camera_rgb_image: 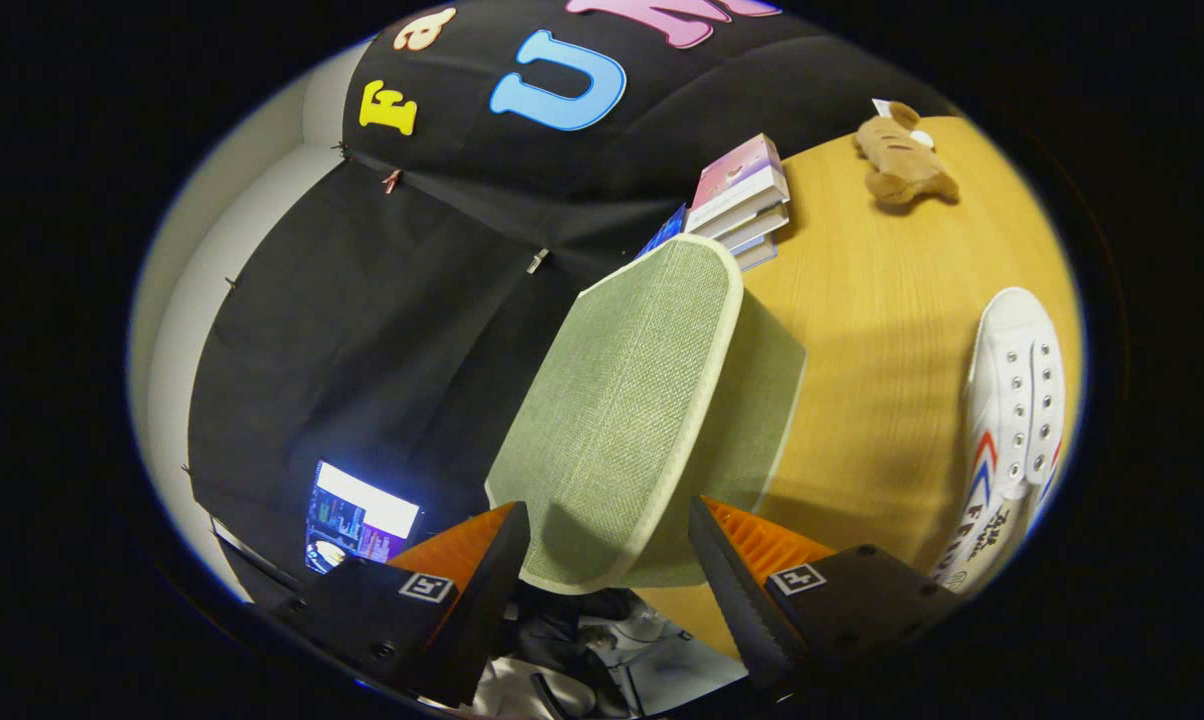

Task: Open the storage box then place both shoes into the box .Put the left shoe in first, then the right shoe, with the right side of both shoes facing outward in a uniform manner.

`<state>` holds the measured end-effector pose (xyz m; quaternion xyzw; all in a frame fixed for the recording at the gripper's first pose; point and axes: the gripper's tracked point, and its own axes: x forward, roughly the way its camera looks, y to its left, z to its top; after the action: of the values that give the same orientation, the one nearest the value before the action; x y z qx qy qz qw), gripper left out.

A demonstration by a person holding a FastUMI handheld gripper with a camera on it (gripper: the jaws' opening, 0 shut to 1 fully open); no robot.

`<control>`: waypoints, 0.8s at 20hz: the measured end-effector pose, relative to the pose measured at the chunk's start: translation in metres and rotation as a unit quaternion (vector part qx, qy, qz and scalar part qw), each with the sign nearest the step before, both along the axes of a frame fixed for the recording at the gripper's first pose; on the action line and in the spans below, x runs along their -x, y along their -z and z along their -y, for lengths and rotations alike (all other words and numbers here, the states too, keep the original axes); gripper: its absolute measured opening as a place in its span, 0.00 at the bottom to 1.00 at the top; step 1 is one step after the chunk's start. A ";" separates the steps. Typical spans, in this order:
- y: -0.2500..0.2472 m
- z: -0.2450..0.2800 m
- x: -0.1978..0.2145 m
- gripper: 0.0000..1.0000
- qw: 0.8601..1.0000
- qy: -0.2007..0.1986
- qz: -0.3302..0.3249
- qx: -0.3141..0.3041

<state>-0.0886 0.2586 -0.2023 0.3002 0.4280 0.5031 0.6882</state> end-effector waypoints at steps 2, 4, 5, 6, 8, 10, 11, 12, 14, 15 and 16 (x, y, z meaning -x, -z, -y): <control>0.003 -0.008 0.006 0.98 1.000 -0.019 -0.016 -0.018; 0.011 -0.018 0.013 0.96 0.998 -0.030 -0.044 -0.033; 0.012 -0.019 0.016 0.96 0.996 -0.034 -0.073 -0.040; 0.012 -0.021 0.017 0.96 0.994 -0.035 -0.097 -0.044; 0.012 -0.021 0.013 0.82 0.992 -0.023 -0.118 -0.049; 0.011 -0.018 0.011 0.70 0.990 -0.012 -0.134 -0.044; 0.008 -0.017 0.012 0.64 0.989 -0.009 -0.143 -0.044; 0.003 -0.014 0.011 0.59 0.987 -0.006 -0.153 -0.048; -0.007 -0.010 0.000 0.29 0.984 0.014 -0.168 -0.052; -0.009 -0.012 0.001 0.14 0.984 0.017 -0.171 -0.049; -0.011 -0.011 0.006 0.10 0.985 0.011 -0.166 -0.043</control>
<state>-0.0947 0.2700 -0.1912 0.4137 0.5111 0.4566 0.5992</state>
